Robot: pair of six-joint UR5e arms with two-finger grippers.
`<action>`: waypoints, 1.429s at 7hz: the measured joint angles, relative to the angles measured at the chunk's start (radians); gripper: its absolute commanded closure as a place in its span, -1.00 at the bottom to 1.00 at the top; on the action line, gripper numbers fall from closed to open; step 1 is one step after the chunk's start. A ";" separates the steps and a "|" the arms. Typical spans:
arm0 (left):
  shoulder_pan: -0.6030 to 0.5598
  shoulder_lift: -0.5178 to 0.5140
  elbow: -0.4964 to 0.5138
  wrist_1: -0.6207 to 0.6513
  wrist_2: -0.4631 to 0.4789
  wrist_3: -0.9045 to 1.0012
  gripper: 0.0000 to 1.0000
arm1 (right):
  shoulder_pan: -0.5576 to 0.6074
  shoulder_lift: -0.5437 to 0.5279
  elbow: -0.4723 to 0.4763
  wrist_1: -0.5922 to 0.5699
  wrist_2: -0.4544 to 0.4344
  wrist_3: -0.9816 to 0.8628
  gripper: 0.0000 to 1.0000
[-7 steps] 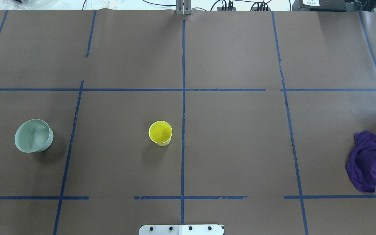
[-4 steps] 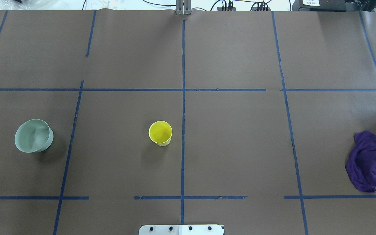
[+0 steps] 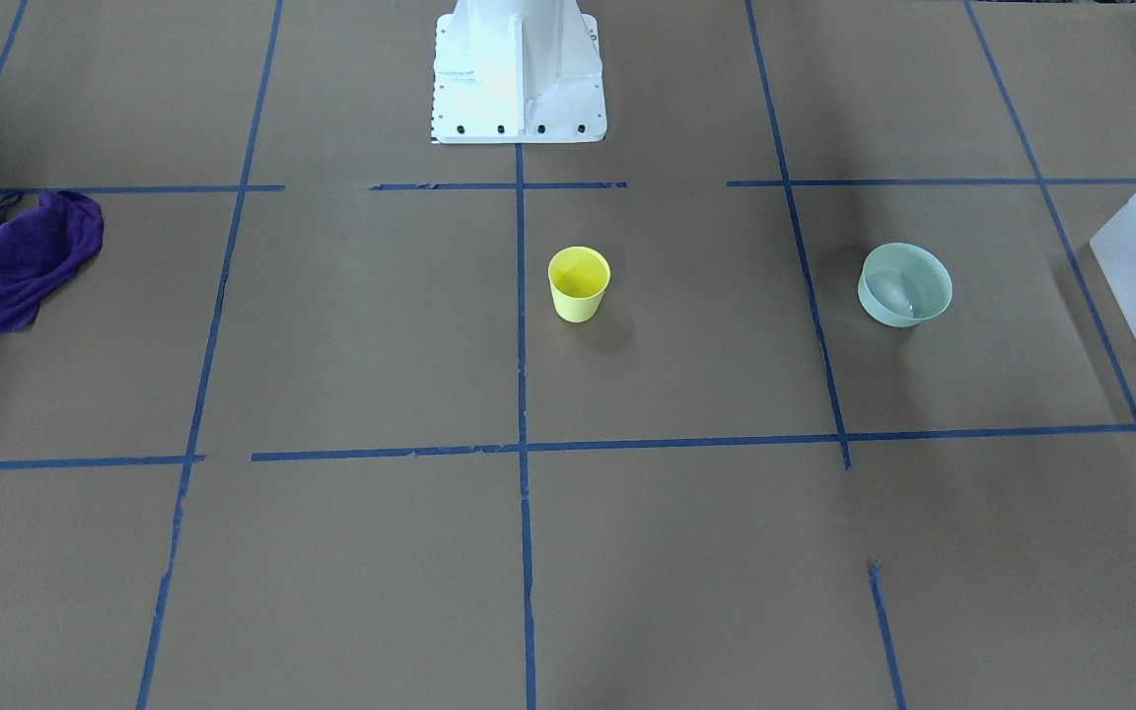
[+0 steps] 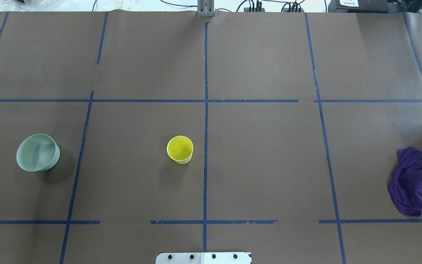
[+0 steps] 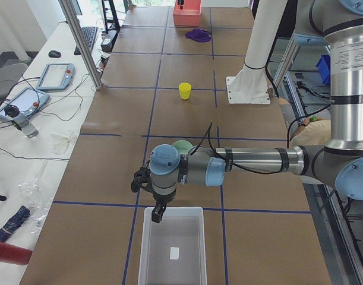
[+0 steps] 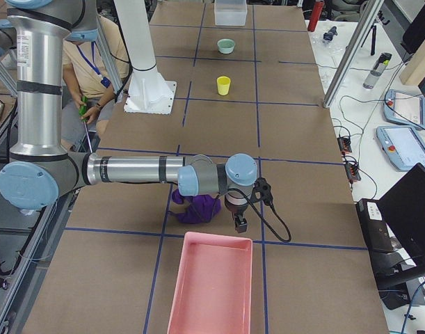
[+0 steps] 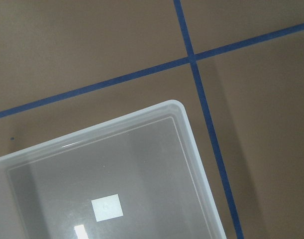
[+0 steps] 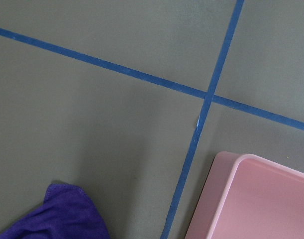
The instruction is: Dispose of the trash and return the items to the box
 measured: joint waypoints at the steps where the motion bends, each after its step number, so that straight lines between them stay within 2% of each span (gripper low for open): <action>1: 0.000 0.006 0.001 -0.027 -0.040 -0.001 -1.00 | -0.008 0.001 -0.005 0.001 0.000 -0.001 -1.00; 3: 0.028 0.009 -0.025 -0.042 -0.112 -0.029 -1.00 | -0.034 0.002 -0.010 0.040 0.002 0.001 -1.00; 5: 0.150 0.007 -0.098 -0.102 -0.129 -0.228 -1.00 | -0.055 -0.006 -0.020 0.097 0.012 0.004 -1.00; 7: 0.376 -0.014 -0.192 -0.232 -0.124 -0.610 -1.00 | -0.059 -0.006 -0.023 0.110 0.069 0.005 -1.00; 8: 0.495 -0.057 -0.222 -0.285 -0.107 -0.841 -1.00 | -0.059 -0.004 -0.022 0.111 0.084 0.005 -1.00; 10: 0.733 -0.205 -0.224 -0.310 0.022 -1.270 -1.00 | -0.059 0.001 -0.024 0.110 0.093 0.005 -1.00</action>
